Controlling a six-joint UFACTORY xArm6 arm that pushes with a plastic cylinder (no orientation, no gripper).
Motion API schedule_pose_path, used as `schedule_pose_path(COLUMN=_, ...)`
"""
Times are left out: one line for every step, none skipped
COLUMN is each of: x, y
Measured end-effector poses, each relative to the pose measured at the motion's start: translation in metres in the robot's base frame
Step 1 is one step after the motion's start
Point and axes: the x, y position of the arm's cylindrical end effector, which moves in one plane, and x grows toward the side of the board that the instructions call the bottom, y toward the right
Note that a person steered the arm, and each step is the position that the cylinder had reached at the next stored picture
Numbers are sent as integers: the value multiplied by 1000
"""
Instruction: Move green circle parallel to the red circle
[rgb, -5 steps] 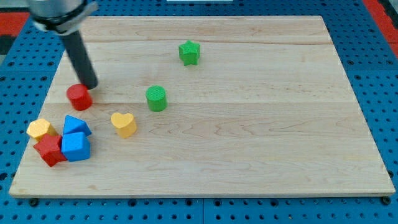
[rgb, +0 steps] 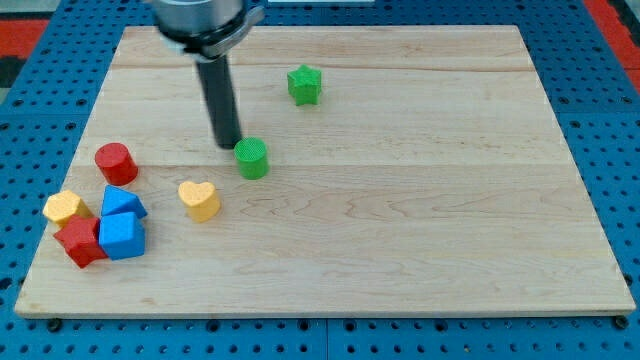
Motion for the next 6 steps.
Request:
schedule_pose_path(x=-7, y=3)
schedule_pose_path(x=-39, y=59)
schedule_pose_path(x=-36, y=121)
schedule_pose_path(x=-1, y=100)
schedule_pose_path(x=23, y=37)
schedule_pose_path(x=19, y=-22)
